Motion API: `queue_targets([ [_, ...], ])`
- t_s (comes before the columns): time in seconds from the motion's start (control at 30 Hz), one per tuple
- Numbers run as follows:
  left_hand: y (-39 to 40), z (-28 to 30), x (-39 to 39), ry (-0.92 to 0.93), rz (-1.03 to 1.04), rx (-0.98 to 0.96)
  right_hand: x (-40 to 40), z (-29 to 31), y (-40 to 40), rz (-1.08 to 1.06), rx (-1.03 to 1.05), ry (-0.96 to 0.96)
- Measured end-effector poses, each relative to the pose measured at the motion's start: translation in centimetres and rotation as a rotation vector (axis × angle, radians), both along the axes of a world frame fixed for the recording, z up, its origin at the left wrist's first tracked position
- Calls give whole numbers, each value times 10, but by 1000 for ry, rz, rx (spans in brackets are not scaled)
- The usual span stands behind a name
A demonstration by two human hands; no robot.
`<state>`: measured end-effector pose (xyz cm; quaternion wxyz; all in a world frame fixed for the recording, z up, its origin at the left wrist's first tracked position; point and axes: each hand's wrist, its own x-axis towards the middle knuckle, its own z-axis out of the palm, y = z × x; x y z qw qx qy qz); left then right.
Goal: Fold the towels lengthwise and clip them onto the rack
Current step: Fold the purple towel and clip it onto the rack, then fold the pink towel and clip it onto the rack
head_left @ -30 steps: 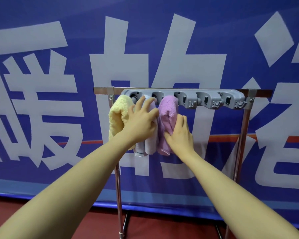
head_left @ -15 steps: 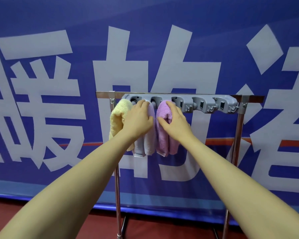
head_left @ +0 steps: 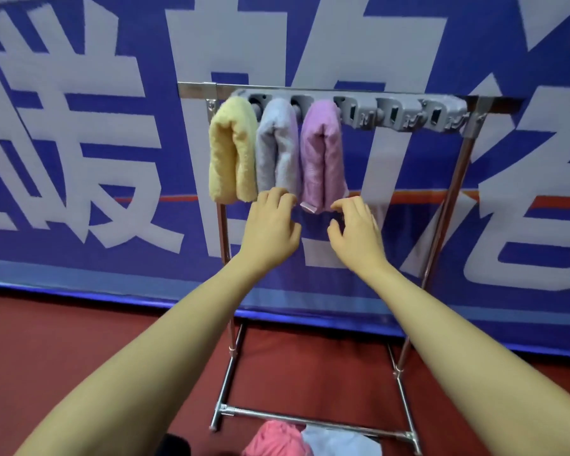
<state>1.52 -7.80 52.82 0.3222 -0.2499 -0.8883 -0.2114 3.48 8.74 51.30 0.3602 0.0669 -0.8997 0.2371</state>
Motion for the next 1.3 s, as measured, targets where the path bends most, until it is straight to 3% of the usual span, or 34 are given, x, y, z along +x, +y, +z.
queue_targets([
  [0.3,7,-133,10,-424,24,-164,20,-124,11,18,3,-382],
  [0.73,32,-354,-25,-844,-6,-323,-24,-341,34,17,-22,-784],
  [1.0,24,-495,-31,-1119,5,-472,-20,-492,27,94,83,-1153],
  [1.17,13,-561,-29,-1289,13,-509,-17,-565,12,206,93,-1288],
  [1.3,6,-596,-26,-1388,-9,-570,-9,-608,-6,263,309,-1381],
])
